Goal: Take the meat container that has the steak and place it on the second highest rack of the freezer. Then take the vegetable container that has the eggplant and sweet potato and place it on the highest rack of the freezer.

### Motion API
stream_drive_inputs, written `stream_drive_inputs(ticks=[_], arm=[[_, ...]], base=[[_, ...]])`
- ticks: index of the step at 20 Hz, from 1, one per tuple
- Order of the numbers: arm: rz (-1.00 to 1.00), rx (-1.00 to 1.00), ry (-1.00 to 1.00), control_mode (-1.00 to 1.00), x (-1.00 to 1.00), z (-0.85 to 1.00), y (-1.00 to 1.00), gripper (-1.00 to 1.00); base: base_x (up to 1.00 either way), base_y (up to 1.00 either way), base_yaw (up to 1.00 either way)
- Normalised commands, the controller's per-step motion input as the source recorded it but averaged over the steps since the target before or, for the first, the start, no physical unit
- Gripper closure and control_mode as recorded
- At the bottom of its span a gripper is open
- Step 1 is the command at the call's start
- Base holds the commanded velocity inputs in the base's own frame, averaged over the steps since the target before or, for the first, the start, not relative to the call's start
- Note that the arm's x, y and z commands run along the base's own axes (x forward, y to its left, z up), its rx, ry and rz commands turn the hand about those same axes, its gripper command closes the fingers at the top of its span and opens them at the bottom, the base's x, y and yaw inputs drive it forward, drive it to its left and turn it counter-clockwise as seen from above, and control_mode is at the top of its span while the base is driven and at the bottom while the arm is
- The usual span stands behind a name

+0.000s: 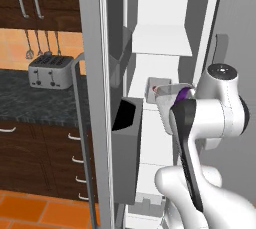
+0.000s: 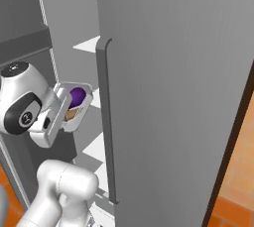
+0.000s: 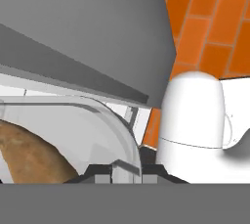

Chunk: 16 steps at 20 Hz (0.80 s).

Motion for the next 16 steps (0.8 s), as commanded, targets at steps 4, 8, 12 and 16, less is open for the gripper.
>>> stream_drive_inputs(ticks=[4, 8, 12, 16], arm=[[0.00, -0.01, -0.14, -1.00, -0.05, 0.60, 0.06, 1.00], [0.00, 0.00, -0.22, -1.00, 0.18, 0.67, 0.12, 1.00], [-0.07, 0.00, -0.15, -1.00, 0.25, 0.77, 0.16, 1.00], [-0.11, 0.00, -0.15, -1.00, 0.24, 0.63, 0.02, 1.00]], base=[[0.00, 0.00, 0.00], [0.00, 0.00, 0.00], [0.00, 0.00, 0.00], [0.00, 0.00, 0.00]])
